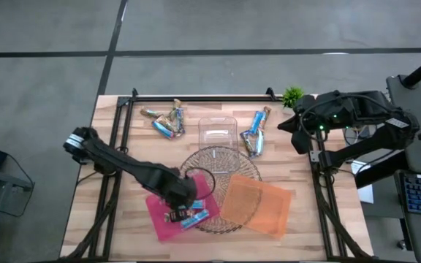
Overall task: Pick and place Granola Bars by type
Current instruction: Put the orange granola bar into the transparent bin
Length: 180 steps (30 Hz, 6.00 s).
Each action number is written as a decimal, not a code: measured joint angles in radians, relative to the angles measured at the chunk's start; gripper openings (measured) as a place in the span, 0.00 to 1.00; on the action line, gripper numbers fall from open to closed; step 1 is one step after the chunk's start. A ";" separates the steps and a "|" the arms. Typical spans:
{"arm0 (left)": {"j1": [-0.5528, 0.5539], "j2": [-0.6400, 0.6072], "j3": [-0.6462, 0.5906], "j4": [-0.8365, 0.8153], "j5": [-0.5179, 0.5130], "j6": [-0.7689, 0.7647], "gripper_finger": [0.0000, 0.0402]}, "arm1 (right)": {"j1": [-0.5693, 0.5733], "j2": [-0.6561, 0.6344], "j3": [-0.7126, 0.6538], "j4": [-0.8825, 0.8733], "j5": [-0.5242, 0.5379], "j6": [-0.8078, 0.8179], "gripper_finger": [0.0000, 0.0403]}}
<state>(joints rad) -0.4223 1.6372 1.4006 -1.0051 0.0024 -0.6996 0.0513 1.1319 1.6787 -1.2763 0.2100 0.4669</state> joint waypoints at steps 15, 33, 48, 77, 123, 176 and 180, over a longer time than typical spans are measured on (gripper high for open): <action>0.080 -0.401 -0.014 0.157 -0.456 0.246 0.00 | 0.000 0.062 -0.001 0.028 0.001 -0.007 0.02; 0.350 -0.599 -0.113 0.309 -0.383 0.558 0.00 | -0.048 0.068 -0.002 0.062 -0.013 0.002 0.02; 0.411 -0.643 -0.113 0.309 -0.275 0.613 0.00 | -0.315 0.237 -0.005 0.010 -0.079 0.177 0.02; 0.411 -0.643 -0.113 0.309 -0.257 0.586 0.00 | -0.454 0.226 -0.702 0.359 -0.158 0.517 0.16; 0.411 -0.640 -0.113 0.309 -0.258 0.487 0.00 | -0.498 0.502 -0.681 0.493 -0.183 0.670 0.62; 0.411 -0.641 -0.113 0.309 -0.258 0.484 0.00 | -0.499 0.626 -0.669 0.453 -0.181 0.685 0.18; 0.411 -0.641 -0.113 0.308 -0.258 0.483 0.00 | -0.499 0.584 -0.670 0.452 -0.181 0.681 0.16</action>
<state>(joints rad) -0.0116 0.9966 1.2877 -0.6967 -0.2554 -0.2165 -0.4477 1.7160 1.0084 -0.8244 0.0288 1.1482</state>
